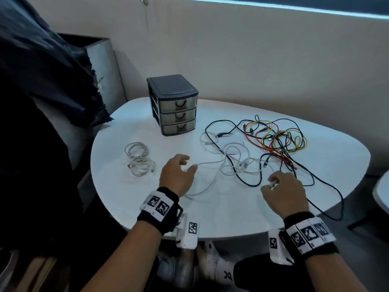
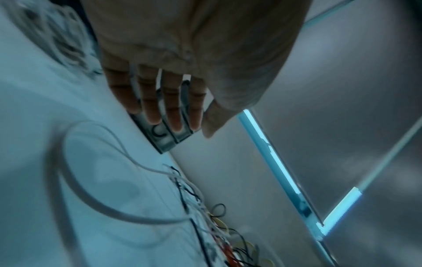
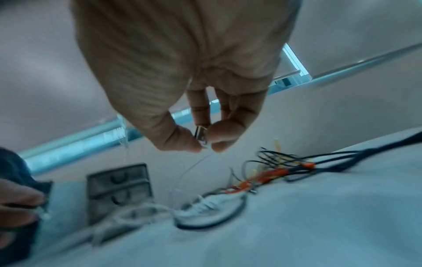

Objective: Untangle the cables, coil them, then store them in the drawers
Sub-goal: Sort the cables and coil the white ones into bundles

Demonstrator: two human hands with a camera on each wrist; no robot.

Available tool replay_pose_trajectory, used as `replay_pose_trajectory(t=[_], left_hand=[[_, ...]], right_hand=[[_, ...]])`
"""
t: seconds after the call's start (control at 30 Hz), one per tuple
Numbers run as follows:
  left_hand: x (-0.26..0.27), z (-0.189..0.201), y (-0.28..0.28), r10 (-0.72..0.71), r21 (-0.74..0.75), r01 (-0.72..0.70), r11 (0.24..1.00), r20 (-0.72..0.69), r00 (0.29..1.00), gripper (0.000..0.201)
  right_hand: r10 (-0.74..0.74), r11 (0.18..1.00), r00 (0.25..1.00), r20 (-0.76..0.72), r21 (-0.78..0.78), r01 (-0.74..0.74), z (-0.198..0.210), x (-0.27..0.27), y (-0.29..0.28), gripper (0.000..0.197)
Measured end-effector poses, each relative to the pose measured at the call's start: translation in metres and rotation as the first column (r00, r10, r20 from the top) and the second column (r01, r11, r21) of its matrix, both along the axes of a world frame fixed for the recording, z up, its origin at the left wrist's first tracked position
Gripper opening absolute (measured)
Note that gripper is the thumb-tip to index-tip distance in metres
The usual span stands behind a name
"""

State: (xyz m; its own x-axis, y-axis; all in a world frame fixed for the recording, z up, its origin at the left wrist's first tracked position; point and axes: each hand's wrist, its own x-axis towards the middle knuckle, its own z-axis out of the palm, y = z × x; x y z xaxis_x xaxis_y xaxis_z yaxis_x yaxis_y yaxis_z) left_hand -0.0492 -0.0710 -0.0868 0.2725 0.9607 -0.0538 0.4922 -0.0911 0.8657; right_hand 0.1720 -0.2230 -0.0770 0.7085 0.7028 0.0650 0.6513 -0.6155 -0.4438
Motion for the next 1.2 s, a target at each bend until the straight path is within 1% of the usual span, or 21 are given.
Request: replay_pose_trajectory(t=[0.03,0.07,0.13,0.17,0.23,0.3,0.33,0.4,0.47,0.53,0.6,0.67,0.77,0.83,0.9,0.93,0.97,1.03,1.1,1.13,1.2], left_hand=[[0.005,0.006,-0.008,0.004,0.05,-0.006,0.999,0.031,1.0,0.016],[0.01,0.012,-0.016,-0.03,0.063,0.025,0.998,0.071,0.997,0.015],[0.024,0.024,-0.031,-0.177,-0.063,0.192,0.979,0.193,0.965,0.03],[0.03,0.031,-0.038,-0.222,-0.183,0.275,0.944,0.266,0.938,0.035],[0.032,0.041,-0.048,-0.183,-0.38,0.358,0.853,0.425,0.887,0.035],[0.025,0.04,-0.049,-0.131,-0.418,0.349,0.838,0.468,0.874,0.034],[0.019,0.036,-0.046,-0.149,-0.391,0.332,0.859,0.429,0.891,0.036],[0.008,0.031,-0.038,-0.253,-0.285,0.336,0.898,0.291,0.923,0.041],[0.0,0.034,-0.035,-0.366,-0.207,0.401,0.892,0.187,0.912,0.045],[-0.005,0.045,-0.035,-0.422,-0.177,0.453,0.874,0.187,0.887,0.045],[-0.01,0.058,-0.033,-0.411,-0.153,0.456,0.877,0.255,0.875,0.044],[-0.017,0.072,-0.03,-0.344,-0.163,0.444,0.881,0.424,0.838,0.044],[-0.026,0.091,-0.026,-0.202,-0.177,0.394,0.902,0.633,0.747,0.042],[-0.031,0.102,-0.023,-0.179,-0.137,0.372,0.918,0.693,0.699,0.038],[-0.034,0.109,-0.021,-0.197,-0.083,0.358,0.93,0.709,0.677,0.037],[-0.035,0.111,-0.021,-0.212,-0.058,0.358,0.932,0.713,0.668,0.038],[-0.037,0.112,-0.022,-0.222,-0.041,0.363,0.931,0.724,0.653,0.038],[-0.042,0.113,-0.023,-0.216,-0.025,0.369,0.929,0.773,0.597,0.038],[-0.053,0.114,-0.021,-0.192,-0.011,0.356,0.934,0.827,0.528,0.037],[-0.059,0.113,-0.019,-0.173,-0.011,0.338,0.941,0.844,0.508,0.038],[-0.067,0.108,-0.014,-0.142,-0.026,0.303,0.953,0.843,0.519,0.039]], right_hand=[[0.038,0.994,0.999,0.014,0.105,-0.04,0.007,-0.011,0.002,0.017],[0.099,0.974,0.993,0.057,0.199,-0.109,0.012,-0.024,0.003,0.015],[0.283,0.897,0.945,0.164,0.304,-0.321,0.019,-0.057,0.007,0.017],[0.378,0.853,0.902,0.208,0.299,-0.427,0.02,-0.073,0.008,0.018],[0.541,0.774,0.804,0.247,0.227,-0.591,0.016,-0.098,0.008,0.022],[0.619,0.726,0.764,0.181,0.24,-0.645,0.012,-0.109,0.007,0.028],[0.618,0.712,0.77,0.159,0.302,-0.634,0.012,-0.108,0.007,0.028],[0.556,0.702,0.805,0.205,0.401,-0.588,0.014,-0.101,0.009,0.028],[0.538,0.698,0.805,0.251,0.402,-0.592,0.019,-0.089,0.017,0.032],[0.617,0.687,0.778,0.119,0.402,-0.606,0.025,-0.081,0.027,0.031],[0.653,0.689,0.756,-0.035,0.443,-0.575,0.032,-0.074,0.036,0.02],[0.653,0.694,0.75,-0.105,0.479,-0.537,0.044,-0.066,0.043,0.012],[0.662,0.69,0.731,-0.165,0.516,-0.508,0.059,-0.053,0.057,0.013],[0.637,0.697,0.764,-0.106,0.502,-0.512,0.064,-0.042,0.071,0.014],[0.605,0.71,0.792,0.08,0.395,-0.583,0.069,-0.029,0.084,0.014],[0.587,0.718,0.785,0.199,0.319,-0.618,0.072,-0.023,0.092,0.017],[0.563,0.741,0.775,0.287,0.239,-0.627,0.078,-0.017,0.1,0.019],[0.485,0.824,0.785,0.385,0.1,-0.558,0.097,-0.001,0.113,0.021],[0.413,0.891,0.833,0.368,0.027,-0.453,0.118,0.022,0.122,0.021],[0.385,0.909,0.872,0.301,0.041,-0.415,0.128,0.036,0.125,0.02],[0.331,0.93,0.935,0.127,0.125,-0.346,0.146,0.059,0.127,0.02]])
